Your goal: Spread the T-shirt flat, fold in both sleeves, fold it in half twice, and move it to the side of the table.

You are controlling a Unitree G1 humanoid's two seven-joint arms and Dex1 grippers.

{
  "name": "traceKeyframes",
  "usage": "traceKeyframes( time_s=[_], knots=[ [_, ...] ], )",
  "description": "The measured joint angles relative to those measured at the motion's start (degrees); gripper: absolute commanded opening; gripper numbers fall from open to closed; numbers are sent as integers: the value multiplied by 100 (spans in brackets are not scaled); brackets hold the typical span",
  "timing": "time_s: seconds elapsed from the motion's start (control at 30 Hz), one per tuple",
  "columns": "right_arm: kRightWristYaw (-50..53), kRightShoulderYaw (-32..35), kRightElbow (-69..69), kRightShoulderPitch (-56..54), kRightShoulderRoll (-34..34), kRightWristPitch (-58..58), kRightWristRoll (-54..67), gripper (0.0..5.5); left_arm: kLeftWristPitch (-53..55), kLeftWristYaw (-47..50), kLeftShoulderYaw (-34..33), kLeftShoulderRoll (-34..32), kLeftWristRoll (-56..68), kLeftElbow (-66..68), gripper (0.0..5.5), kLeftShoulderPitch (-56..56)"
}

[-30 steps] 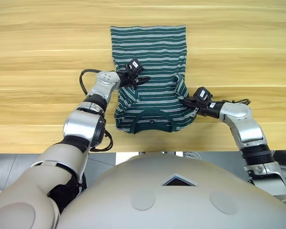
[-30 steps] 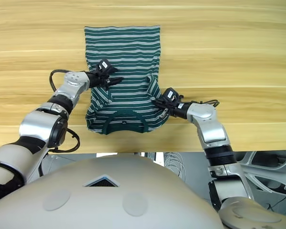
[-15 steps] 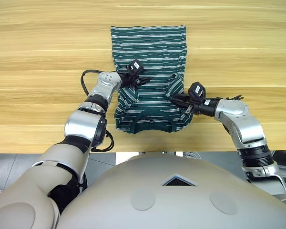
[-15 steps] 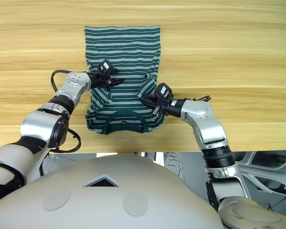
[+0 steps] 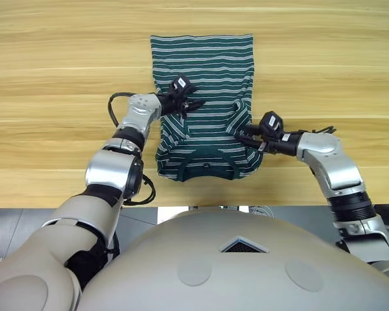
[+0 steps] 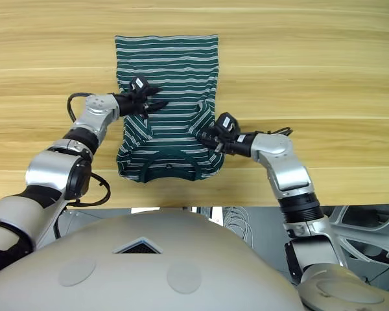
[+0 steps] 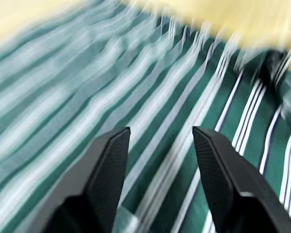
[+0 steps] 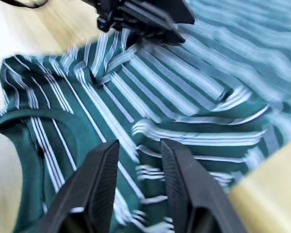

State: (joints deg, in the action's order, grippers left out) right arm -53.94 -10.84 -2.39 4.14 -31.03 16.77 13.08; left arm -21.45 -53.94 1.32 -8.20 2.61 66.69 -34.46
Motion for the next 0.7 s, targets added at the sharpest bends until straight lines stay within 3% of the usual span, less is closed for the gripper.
traceKeyframes(
  time_s=[0.13,0.23,0.37,0.47,0.6,0.7],
  knots=[
    [-1594,858,921,-49,-317,-1828,815,159,243,-925,-1140,-116,1834,-1621,226,-78],
    [-1952,1349,2534,-592,-401,-3015,886,201,5,-923,-1388,-529,2079,-2530,284,78],
    [-812,765,4719,-1150,-535,-5489,-1199,279,-1656,-570,-1195,-1755,455,-3280,354,2258],
    [-265,302,5374,-1403,-716,-6781,-2239,340,-2934,128,-1353,-2651,-719,-3307,397,3847],
    [-232,-229,5956,-1820,-872,-7528,-2805,340,-3514,762,-1350,-3212,-1483,-3283,397,5232],
    [-427,-505,6218,-2051,-859,-7831,-2854,340,-3777,1190,-1094,-3282,-1832,-3320,397,5251]
  ],
)
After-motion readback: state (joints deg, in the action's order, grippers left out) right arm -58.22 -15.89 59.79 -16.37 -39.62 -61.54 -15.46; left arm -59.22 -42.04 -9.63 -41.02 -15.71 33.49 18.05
